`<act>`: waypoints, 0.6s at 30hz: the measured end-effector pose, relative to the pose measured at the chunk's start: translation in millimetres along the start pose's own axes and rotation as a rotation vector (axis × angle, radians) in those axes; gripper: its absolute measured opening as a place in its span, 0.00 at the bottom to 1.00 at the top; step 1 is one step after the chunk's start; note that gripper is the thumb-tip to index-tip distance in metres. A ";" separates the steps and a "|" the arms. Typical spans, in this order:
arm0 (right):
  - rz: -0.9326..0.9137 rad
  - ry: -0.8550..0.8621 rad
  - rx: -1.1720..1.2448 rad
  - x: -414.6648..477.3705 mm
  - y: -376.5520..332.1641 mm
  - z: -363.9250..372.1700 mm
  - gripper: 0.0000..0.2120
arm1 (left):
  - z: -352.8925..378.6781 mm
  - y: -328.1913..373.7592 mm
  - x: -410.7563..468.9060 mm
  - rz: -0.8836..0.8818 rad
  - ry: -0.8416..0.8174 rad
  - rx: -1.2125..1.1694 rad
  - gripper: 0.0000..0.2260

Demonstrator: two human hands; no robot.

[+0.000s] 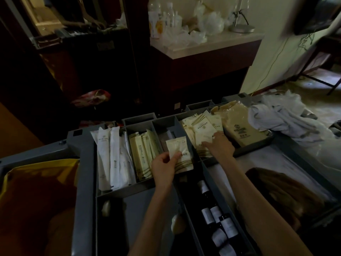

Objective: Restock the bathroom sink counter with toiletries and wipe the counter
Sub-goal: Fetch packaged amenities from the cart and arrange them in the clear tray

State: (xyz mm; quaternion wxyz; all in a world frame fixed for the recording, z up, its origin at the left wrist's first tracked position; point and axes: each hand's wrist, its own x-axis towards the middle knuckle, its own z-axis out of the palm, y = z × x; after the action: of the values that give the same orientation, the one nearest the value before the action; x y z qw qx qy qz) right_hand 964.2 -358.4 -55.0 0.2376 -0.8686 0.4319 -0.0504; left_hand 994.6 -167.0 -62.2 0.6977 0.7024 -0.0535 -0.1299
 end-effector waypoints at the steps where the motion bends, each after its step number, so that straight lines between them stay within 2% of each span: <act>1: 0.000 -0.011 -0.003 0.0 -1.2 3.7 0.26 | 0.1 0.0 -0.5 0.003 0.000 0.002 0.05; 4: -0.008 -0.007 0.017 -2.6 -2.0 11.5 0.21 | 0.4 -0.6 -1.2 0.011 -0.005 0.013 0.01; 7: -0.054 -0.026 0.055 -5.5 -1.1 7.1 0.12 | 0.1 0.3 -1.5 0.003 -0.006 0.012 0.02; 12: -0.132 -0.077 0.143 -11.6 4.7 -5.6 0.17 | -0.2 -0.5 -2.1 -0.010 -0.013 0.002 0.03; 13: -0.147 -0.074 0.209 -12.2 5.7 -6.2 0.16 | -0.6 -0.1 -2.3 -0.018 -0.017 -0.010 0.05; 15: -0.075 -0.079 0.556 -15.9 6.5 -10.0 0.10 | -1.7 3.5 -4.0 -0.036 -0.022 -0.046 0.06; 18: 0.022 -0.080 1.018 -31.4 5.0 -21.7 0.11 | -5.0 7.1 -6.1 -0.065 -0.018 -0.095 0.08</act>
State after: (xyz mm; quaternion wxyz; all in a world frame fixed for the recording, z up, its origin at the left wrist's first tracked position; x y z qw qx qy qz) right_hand 934.7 -344.8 -34.5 0.6475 -0.6395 0.3522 -0.2184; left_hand 990.8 -160.8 -54.5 0.7251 0.6687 -0.0307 -0.1613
